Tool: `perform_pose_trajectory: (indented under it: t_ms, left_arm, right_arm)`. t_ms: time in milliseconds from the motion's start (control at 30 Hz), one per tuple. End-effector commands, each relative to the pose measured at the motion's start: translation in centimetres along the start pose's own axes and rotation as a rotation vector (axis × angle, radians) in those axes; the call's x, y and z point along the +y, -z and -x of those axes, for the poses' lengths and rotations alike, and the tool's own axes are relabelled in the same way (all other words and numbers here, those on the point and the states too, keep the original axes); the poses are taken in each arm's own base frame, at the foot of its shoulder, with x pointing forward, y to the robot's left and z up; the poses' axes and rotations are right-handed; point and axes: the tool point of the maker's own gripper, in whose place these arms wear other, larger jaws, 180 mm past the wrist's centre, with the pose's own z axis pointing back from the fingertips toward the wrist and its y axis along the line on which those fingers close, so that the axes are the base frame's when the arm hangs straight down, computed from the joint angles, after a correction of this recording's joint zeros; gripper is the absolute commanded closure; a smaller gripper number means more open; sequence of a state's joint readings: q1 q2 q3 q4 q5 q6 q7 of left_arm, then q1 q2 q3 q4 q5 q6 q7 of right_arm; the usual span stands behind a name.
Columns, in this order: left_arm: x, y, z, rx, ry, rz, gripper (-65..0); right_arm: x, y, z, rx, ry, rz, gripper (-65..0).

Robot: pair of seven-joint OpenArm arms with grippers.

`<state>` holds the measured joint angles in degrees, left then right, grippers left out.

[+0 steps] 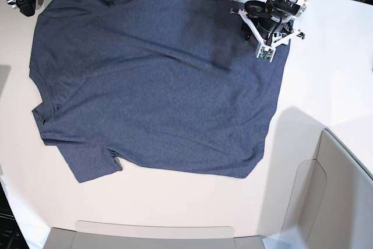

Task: Layout the t-shirt on the table in an organized manner, then fold the t-shirt properly
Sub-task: 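Pull the shoulder edges outward with both grippers to flatten the shirt, then lift the shoulder corner with the left gripper and pull it outward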

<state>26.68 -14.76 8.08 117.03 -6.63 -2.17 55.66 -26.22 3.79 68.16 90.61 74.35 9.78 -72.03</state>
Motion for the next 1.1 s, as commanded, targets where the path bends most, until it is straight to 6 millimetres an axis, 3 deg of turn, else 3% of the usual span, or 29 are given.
perform_pose_trajectory:
  t_ms: [0, 333, 567, 800, 833, 933, 1067]
  left_arm:
    - [0.2, -0.3, -0.6, -0.027, 0.005, -0.007, -27.7]
    - [0.2, -0.3, -0.6, -0.025, 0.005, -0.006, -27.7]
    - [0.2, -0.3, -0.5, -0.019, 0.005, -0.007, -27.7]
    - [0.5, -0.8, -1.4, -0.05, 0.002, -0.015, -27.9]
    - [0.7, -0.9, -1.6, -0.058, 0.0, -0.022, -27.9]
    - [2.9, -1.3, -1.8, -0.074, -0.043, -0.071, -28.0]
    - [5.4, -2.2, -2.4, -0.123, -0.22, -0.042, -28.0]
  right_arm:
    - [-0.1, -0.4, -0.5, 0.007, -0.03, 0.002, -16.5]
    - [-1.4, 1.3, 1.2, 0.07, -0.113, 0.083, -16.5]
    - [-1.4, 3.4, 5.9, 0.196, -0.122, 0.09, -16.5]
    - [-2.2, 3.8, 7.5, 0.235, -0.132, 0.136, -16.3]
    - [-2.3, 3.8, 7.5, 0.235, -0.135, 0.141, -15.2]
    - [-2.8, 3.7, 7.4, 0.239, -0.144, 0.168, 0.0]
    - [-2.9, 3.9, 7.7, 0.261, -0.176, 0.19, 0.0]
